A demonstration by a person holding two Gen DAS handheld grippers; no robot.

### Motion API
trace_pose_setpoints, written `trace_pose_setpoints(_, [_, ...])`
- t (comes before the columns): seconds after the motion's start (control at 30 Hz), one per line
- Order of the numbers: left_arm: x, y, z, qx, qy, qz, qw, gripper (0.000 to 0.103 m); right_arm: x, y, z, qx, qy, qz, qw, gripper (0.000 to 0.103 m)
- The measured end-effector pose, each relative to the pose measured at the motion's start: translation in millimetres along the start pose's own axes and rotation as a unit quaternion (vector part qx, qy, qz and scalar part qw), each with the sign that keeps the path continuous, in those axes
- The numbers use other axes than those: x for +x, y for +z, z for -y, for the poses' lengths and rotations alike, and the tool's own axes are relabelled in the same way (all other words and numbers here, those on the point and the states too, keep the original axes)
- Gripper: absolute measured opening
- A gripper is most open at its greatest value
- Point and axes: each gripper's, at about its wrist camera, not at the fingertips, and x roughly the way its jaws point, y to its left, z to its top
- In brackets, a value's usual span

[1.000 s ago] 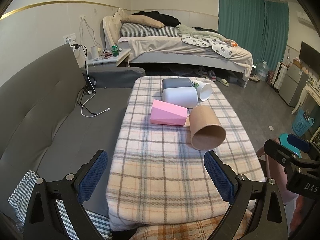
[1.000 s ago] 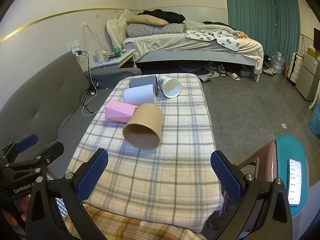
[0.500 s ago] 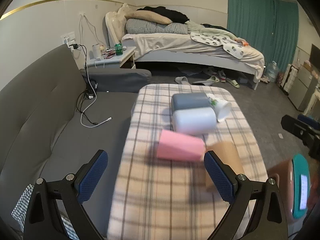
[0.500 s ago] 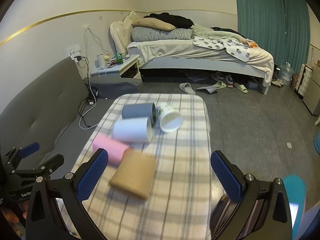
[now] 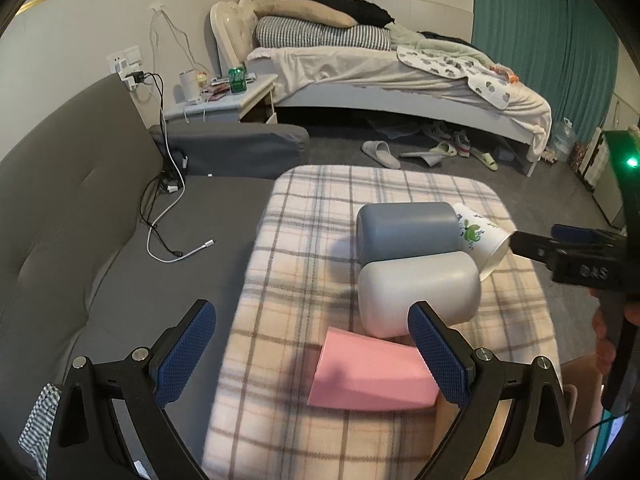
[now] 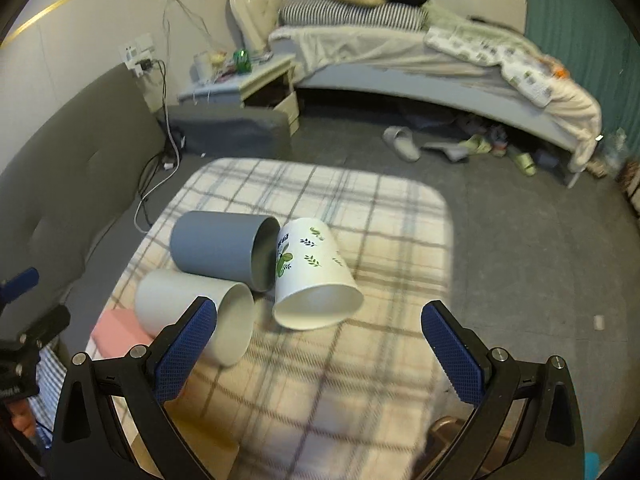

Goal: Flip cup upside down
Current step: 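Reach the right tool to the white leaf-print cup and close on it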

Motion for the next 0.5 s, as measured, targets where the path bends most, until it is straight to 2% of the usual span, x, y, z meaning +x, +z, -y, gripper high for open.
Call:
trace_pose_setpoints(0.27, [21.7,-5.8,4.5,0.004,0.001,-0.015,0.9999,0.1,59.5,2.9,12.4,0.018,0.013,-0.046,0.999,0.099])
trace_pose_setpoints(0.43, [25.4,-9.3,7.6,0.01,0.0,-0.02,0.9997,0.1,72.9,6.2,13.3,0.015,0.017,-0.06,0.998,0.098])
trace_pose_setpoints(0.5, [26.1,-9.9,8.8,0.014,0.001,-0.022,0.9997,0.1,78.0,8.8,12.2,0.011,0.018,-0.066,0.998,0.093])
